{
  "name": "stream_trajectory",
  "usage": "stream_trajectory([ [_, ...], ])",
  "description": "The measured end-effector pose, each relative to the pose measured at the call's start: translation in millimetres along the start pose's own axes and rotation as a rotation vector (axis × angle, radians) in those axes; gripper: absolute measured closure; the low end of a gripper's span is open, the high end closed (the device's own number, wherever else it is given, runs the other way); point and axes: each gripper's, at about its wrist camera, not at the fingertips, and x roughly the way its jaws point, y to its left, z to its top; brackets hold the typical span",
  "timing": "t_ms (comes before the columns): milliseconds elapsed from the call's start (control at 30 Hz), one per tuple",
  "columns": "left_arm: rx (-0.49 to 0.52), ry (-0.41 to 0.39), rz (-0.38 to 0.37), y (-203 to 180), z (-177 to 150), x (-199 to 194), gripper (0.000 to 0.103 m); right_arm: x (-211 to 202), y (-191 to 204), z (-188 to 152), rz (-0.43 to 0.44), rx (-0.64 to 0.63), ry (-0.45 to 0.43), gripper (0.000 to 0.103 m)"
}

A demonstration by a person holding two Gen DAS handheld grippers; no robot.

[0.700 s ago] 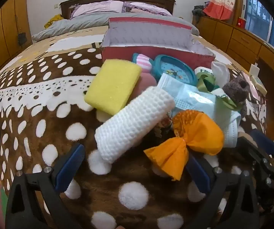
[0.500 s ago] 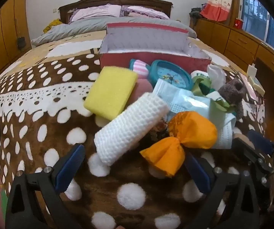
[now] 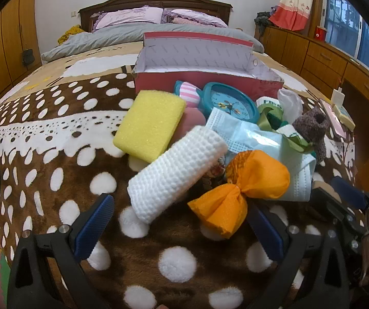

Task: Organize soft objects
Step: 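Move both tools toward the pile of soft items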

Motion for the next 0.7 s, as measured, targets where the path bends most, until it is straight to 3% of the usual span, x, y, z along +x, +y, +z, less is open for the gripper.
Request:
stream_trajectory([
  [700,0.004,-0.009,-0.044,3.7,3.0,-3.9,0.001,-2.9,-0.6,-0.9,0.007,0.006,-0.004,0.046],
])
